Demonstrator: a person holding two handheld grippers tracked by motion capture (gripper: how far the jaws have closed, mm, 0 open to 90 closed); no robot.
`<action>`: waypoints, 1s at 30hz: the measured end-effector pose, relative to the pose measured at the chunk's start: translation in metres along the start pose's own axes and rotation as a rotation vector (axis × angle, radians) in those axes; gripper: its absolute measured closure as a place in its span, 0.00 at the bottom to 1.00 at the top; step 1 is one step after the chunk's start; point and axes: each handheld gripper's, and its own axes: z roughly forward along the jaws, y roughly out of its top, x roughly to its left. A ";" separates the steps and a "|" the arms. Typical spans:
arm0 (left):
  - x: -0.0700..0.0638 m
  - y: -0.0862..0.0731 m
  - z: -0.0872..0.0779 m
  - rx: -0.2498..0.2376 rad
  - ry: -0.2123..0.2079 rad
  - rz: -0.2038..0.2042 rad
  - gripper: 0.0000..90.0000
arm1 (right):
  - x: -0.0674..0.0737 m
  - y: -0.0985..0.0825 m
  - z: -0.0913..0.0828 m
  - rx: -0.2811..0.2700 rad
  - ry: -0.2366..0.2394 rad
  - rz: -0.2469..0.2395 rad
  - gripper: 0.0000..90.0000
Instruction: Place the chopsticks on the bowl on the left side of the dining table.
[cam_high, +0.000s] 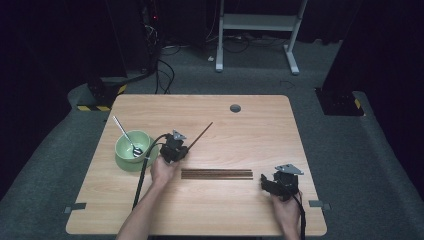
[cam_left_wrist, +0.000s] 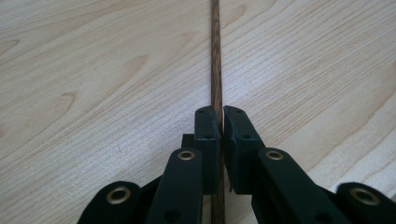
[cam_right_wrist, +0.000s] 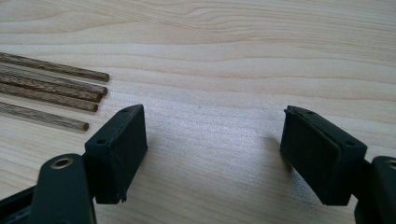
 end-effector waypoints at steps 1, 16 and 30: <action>0.000 0.000 0.000 -0.001 -0.002 -0.005 0.93 | 0.000 0.000 0.000 0.000 0.000 0.000 0.25; -0.002 0.000 -0.006 -0.007 -0.021 -0.009 0.94 | 0.000 0.000 0.000 0.000 0.000 0.000 0.25; -0.005 0.006 -0.022 -0.025 -0.062 -0.003 0.94 | 0.000 0.000 0.000 0.000 0.000 0.000 0.25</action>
